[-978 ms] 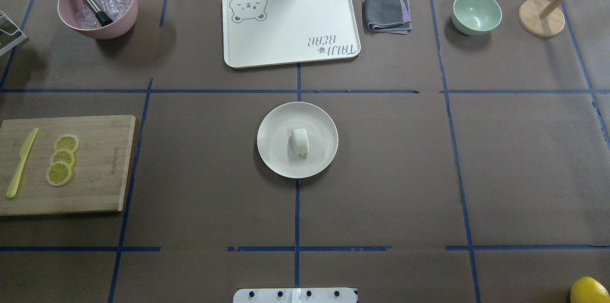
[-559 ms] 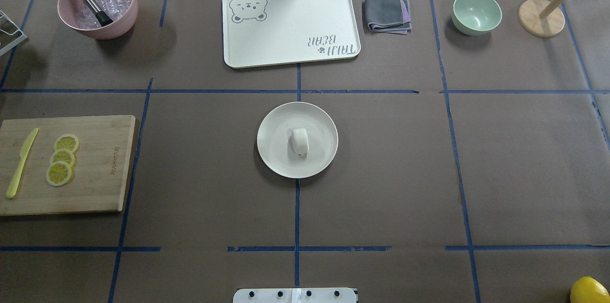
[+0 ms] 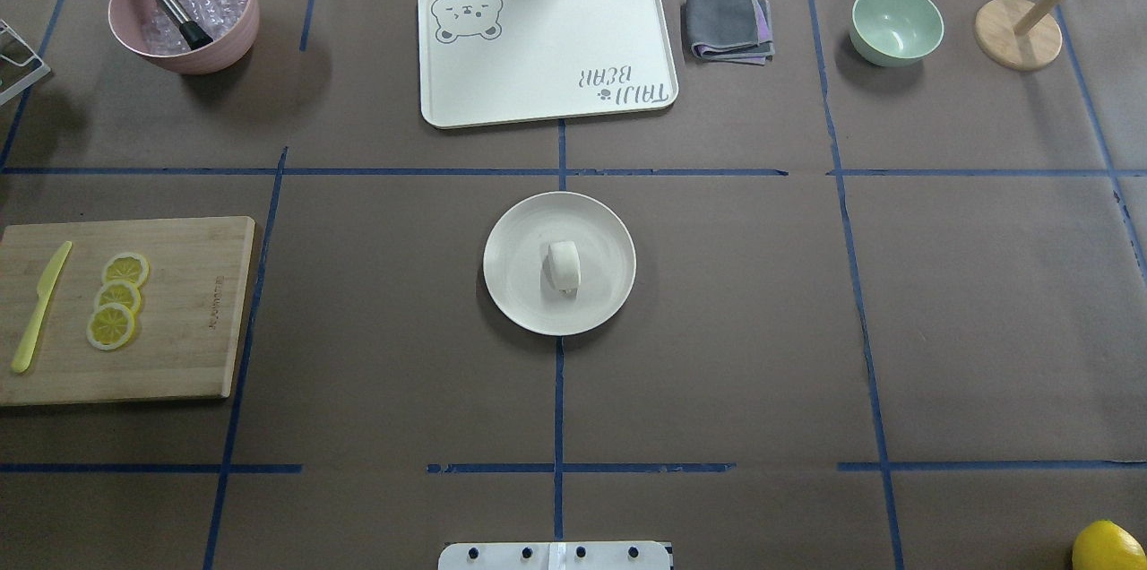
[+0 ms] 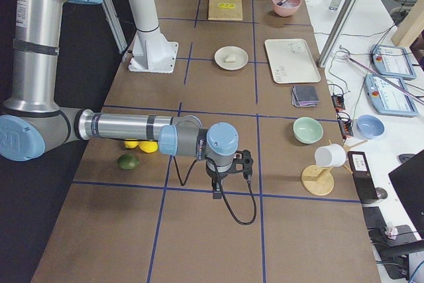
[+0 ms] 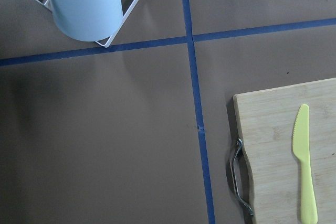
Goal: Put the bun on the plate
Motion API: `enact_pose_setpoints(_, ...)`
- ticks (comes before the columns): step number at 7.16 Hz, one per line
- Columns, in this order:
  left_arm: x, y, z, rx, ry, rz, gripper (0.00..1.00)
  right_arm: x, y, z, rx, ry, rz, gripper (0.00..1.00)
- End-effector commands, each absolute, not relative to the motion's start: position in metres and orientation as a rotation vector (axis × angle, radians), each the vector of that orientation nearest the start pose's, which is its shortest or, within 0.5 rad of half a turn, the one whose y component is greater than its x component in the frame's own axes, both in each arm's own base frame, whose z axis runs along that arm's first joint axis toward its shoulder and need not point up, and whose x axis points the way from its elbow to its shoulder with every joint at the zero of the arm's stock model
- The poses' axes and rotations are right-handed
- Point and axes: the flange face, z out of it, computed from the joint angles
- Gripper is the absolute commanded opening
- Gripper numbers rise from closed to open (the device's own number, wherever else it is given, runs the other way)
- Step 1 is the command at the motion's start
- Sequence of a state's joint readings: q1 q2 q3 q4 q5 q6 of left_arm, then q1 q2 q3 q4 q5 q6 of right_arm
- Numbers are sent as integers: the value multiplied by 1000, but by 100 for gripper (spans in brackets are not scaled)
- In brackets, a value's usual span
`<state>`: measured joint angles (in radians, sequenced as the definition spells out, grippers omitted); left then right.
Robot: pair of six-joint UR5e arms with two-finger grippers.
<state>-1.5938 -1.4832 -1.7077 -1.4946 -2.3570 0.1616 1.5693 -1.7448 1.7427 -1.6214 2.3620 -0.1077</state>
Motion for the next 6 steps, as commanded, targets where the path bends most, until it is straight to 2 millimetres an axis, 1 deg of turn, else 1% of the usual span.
enact_pose_setpoints(1, -72, -450, 640, 49, 786, 123, 100, 62, -415, 657, -7, -792, -84, 100)
enact_pose_setpoints(6, -72, -449, 640, 43, 787, 123, 100, 62, -415, 657, -7, -792, -84, 100)
